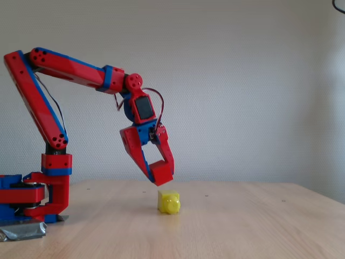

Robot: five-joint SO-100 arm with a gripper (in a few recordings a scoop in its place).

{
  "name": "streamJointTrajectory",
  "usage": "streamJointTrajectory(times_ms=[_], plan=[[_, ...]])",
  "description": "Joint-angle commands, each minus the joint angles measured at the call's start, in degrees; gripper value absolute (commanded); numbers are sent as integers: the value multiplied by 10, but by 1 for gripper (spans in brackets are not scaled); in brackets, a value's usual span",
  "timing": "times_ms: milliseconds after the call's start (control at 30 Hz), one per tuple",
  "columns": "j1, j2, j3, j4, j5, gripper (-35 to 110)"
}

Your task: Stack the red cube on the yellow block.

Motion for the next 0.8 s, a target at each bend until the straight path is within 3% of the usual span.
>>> streamJointTrajectory(times_ms=[0,233,400,767], plan=[[-15,-4,-40,-25,11,9],[-25,-47,-44,-67,22,9],[-38,-62,-47,-76,31,22],[8,-34,-42,-62,-4,30]])
